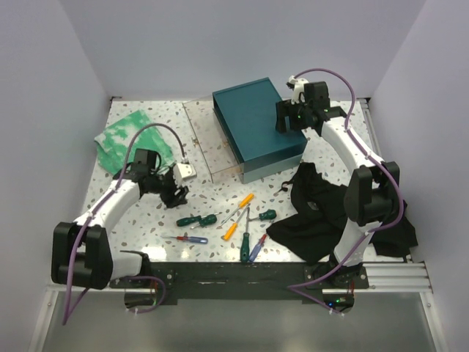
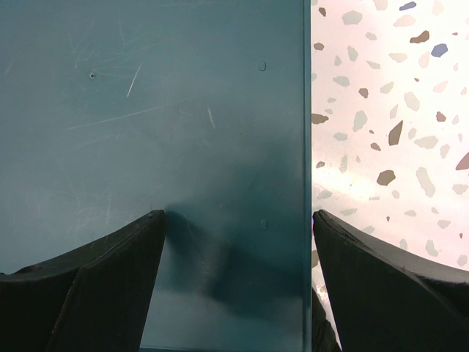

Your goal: Sort the tools into containers

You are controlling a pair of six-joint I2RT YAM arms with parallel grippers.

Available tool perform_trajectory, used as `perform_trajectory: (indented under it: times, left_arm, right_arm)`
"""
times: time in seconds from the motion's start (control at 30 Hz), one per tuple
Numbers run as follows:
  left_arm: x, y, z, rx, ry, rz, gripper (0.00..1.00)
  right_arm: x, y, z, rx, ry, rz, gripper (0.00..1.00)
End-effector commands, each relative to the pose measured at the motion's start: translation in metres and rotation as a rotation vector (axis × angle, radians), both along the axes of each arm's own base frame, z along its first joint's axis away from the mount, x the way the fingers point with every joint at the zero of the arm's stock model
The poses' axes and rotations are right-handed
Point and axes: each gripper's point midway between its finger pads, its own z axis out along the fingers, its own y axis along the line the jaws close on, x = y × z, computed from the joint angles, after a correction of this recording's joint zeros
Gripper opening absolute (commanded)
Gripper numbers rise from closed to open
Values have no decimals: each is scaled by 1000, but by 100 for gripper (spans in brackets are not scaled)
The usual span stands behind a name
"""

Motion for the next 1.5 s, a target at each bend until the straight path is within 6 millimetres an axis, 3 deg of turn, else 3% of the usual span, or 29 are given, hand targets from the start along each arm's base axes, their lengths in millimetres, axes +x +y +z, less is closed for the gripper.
perform_trajectory:
  times: [0.0,0.23,0.4,0.53,0.6,0.63,0.7,0.73,0.87,1.03,1.1,1.13,1.2,1.23,1.27,1.33,1.37,1.47]
  left_arm:
    - [-26,-3,-21,40,10,-126,61]
    - [-51,-18,-48,130,24,-186,61]
    - [-55,-8,-72,228,42,-142,59]
    - [-44,6,-81,301,29,-72,45]
    - [-44,2,-77,283,20,-86,29]
    - [-47,-4,-70,250,30,-117,16]
    - [-44,-13,-49,193,-15,-150,5]
    - [-42,-25,-30,114,-40,-182,0]
    - [-10,-42,67,-61,-326,-130,0]
    - [19,-55,157,-207,-591,-66,0]
    - [29,-59,166,-249,-564,-20,0]
    - [38,-61,180,-272,-587,-1,0]
    - [58,-65,170,-323,-466,112,0]
    - [79,-59,189,-352,-483,225,0]
    - [95,-62,172,-413,-328,366,0]
    - [124,-53,187,-467,-234,588,0]
    - [136,-60,166,-495,-94,671,0]
    - [152,-75,168,-624,52,765,0]
  right_arm:
    - [-3,0,20,-1,-51,9,85]
    - [-5,-2,20,-9,-52,8,85]
    - [-6,-3,19,-14,-54,8,85]
    - [-6,-3,18,-14,-51,8,85]
    - [-6,-3,19,-14,-51,8,85]
    - [-6,-3,18,-12,-50,9,85]
    - [-6,-3,18,-11,-50,8,85]
    - [-6,-2,18,-11,-48,9,85]
    - [-6,-2,15,-9,-43,10,85]
    - [-4,-1,15,-4,-44,11,85]
    - [-3,0,15,-2,-44,11,85]
    - [-3,-1,16,-1,-45,9,85]
    - [-3,1,17,1,-49,11,85]
    - [-3,0,16,2,-46,10,85]
    - [-3,0,17,3,-49,10,85]
    - [-4,1,19,3,-52,12,85]
    - [-3,0,18,3,-50,10,85]
    - [-5,0,18,4,-50,11,85]
